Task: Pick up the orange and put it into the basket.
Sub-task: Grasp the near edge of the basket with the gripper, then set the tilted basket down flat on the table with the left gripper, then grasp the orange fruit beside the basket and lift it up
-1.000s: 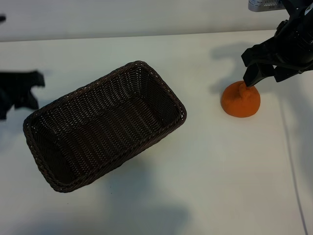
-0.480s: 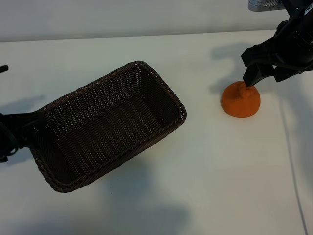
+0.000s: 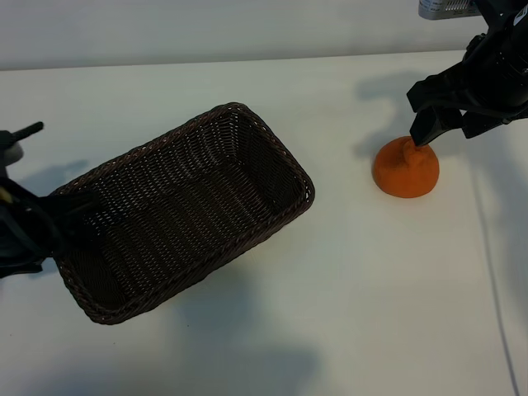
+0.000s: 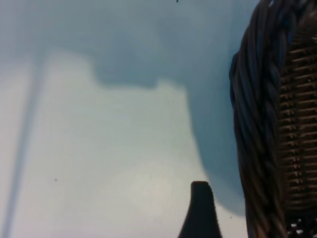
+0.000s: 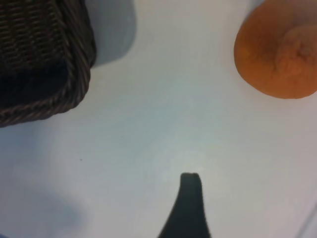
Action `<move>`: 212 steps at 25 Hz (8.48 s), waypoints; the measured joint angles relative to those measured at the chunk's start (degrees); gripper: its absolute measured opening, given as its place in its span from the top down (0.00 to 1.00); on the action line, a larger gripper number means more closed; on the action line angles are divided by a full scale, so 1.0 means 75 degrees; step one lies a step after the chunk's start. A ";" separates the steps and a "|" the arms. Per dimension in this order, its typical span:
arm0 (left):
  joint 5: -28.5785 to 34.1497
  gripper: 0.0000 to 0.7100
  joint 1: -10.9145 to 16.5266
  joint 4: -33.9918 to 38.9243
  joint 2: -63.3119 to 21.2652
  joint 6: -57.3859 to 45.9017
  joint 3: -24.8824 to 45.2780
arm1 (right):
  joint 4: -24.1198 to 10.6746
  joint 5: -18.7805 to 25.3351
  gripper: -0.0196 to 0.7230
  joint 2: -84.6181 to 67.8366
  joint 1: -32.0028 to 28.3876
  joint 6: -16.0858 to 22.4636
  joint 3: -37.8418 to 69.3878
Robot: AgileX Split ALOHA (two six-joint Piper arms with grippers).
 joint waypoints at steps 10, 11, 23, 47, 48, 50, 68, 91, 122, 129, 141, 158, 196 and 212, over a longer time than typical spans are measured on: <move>-0.0966 0.20 0.0000 -0.0534 0.0936 0.0254 0.0000 | 0.0008 0.0000 0.17 0.0000 0.0000 0.0000 0.0000; -0.0998 0.20 0.0000 -0.0594 0.1024 0.0330 0.0000 | 0.0008 0.0000 0.17 0.0000 0.0000 0.0000 0.0000; -0.1187 0.20 0.0000 -0.1019 0.1758 0.0745 0.0031 | 0.0008 0.0000 0.17 0.0000 0.0000 0.0000 0.0000; -0.1407 0.79 0.0007 -0.2527 0.1527 0.2422 0.0253 | 0.0008 0.0075 0.24 0.0000 0.0000 0.0000 0.0000; -0.1360 0.79 0.0007 -0.2744 0.1437 0.2745 0.0262 | 0.0008 0.0083 0.24 0.0000 0.0000 0.0000 0.0000; -0.1285 0.80 0.0031 -0.3026 0.1266 0.3222 0.0262 | 0.0008 0.0099 0.25 0.0000 0.0000 0.0000 0.0000; 0.0070 0.80 0.1729 -0.4927 0.0255 0.6566 -0.0171 | 0.0008 0.0181 0.25 0.0000 0.0000 0.0000 0.0000; 0.1955 0.80 0.0801 -0.3554 0.3451 0.6023 -0.4592 | 0.0008 0.0176 0.25 0.0000 0.0000 0.0000 0.0000; 0.0901 0.80 0.0136 -0.3337 0.4776 0.5999 -0.4778 | -0.0005 0.0206 0.25 0.0000 0.0000 0.0000 -0.0009; 0.0748 0.80 0.0136 -0.3786 0.5108 0.6291 -0.4850 | -0.0005 0.0206 0.25 0.0000 0.0000 0.0000 -0.0009; 0.0748 0.80 0.0128 -0.4073 0.5152 0.6560 -0.4857 | -0.0005 0.0206 0.25 0.0000 0.0000 0.0000 -0.0009; 0.1472 0.10 0.0128 -0.4246 0.5152 0.6326 -0.5349 | -0.0005 0.0226 0.25 0.0000 0.0000 0.0000 -0.0009; 0.4049 0.16 0.1103 0.0119 0.3317 0.4575 -0.9883 | -0.0036 0.0233 0.25 0.0000 0.0000 -0.0007 -0.0009; 0.4035 0.16 0.1304 -0.0199 -0.0765 0.5100 -0.7948 | -0.0036 0.0241 0.25 0.0000 0.0000 -0.0040 -0.0009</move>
